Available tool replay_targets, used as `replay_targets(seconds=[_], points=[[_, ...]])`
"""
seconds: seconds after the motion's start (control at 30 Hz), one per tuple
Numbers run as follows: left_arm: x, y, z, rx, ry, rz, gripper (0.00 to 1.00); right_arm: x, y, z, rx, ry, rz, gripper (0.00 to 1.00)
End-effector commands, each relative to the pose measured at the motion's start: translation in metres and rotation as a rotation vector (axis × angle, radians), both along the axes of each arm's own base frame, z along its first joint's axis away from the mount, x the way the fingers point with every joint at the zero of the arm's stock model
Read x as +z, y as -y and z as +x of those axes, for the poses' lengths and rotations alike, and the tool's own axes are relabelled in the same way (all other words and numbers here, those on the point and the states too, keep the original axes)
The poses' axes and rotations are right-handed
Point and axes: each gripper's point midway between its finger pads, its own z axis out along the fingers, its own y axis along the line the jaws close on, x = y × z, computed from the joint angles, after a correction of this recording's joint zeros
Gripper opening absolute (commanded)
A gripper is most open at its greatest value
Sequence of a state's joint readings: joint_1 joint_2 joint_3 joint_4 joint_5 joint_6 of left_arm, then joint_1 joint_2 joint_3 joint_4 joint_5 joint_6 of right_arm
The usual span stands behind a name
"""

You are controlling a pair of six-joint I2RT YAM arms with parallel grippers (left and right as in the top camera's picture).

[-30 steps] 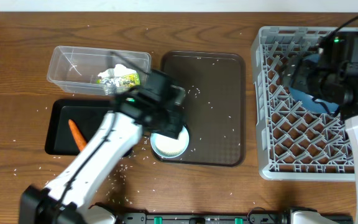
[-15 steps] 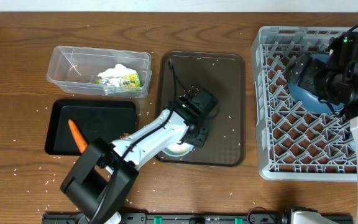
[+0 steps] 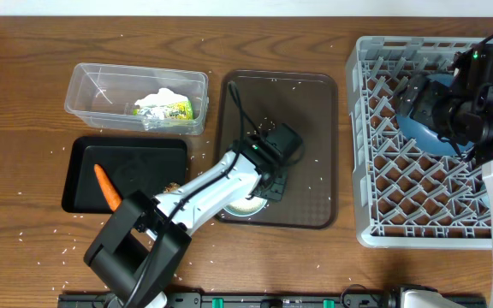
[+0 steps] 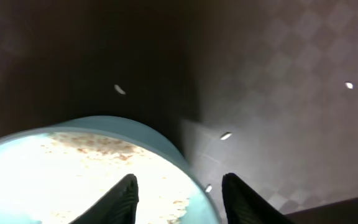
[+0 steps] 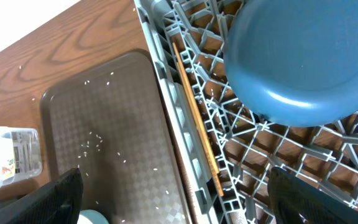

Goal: Sort waste into correct bins and load items into the dishwasher rack
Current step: 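Grasp the rim of the light-blue rice bowl with the left gripper, then lift the bowl and move it over the black tray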

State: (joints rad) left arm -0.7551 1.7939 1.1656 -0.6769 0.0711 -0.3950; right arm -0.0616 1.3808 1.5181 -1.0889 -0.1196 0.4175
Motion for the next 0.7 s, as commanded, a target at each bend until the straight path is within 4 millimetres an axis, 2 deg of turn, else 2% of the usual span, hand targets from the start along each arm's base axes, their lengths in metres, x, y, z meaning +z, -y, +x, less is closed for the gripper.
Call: replay_targets(seconds=[0.0, 0.3, 0.4, 0.5, 0.67], points=[[-0.002, 0.013, -0.003, -0.034, 0.018, 0.001, 0.36, 0.001, 0.003, 0.000, -0.023, 0.001, 0.010, 0.88], [-0.026, 0.014, -0.006, -0.049, 0.013, 0.065, 0.25, 0.001, 0.003, -0.001, -0.022, 0.000, 0.010, 0.89], [-0.027, 0.016, -0.004, -0.048, 0.019, 0.059, 0.19, 0.001, 0.003, -0.001, -0.022, 0.000, 0.010, 0.89], [-0.027, 0.018, -0.002, -0.049, 0.027, 0.051, 0.06, 0.001, 0.003, -0.001, -0.022, -0.001, 0.009, 0.90], [-0.019, 0.020, 0.000, -0.103, 0.042, 0.050, 0.06, 0.001, 0.003, -0.001, -0.022, 0.000, 0.009, 0.90]])
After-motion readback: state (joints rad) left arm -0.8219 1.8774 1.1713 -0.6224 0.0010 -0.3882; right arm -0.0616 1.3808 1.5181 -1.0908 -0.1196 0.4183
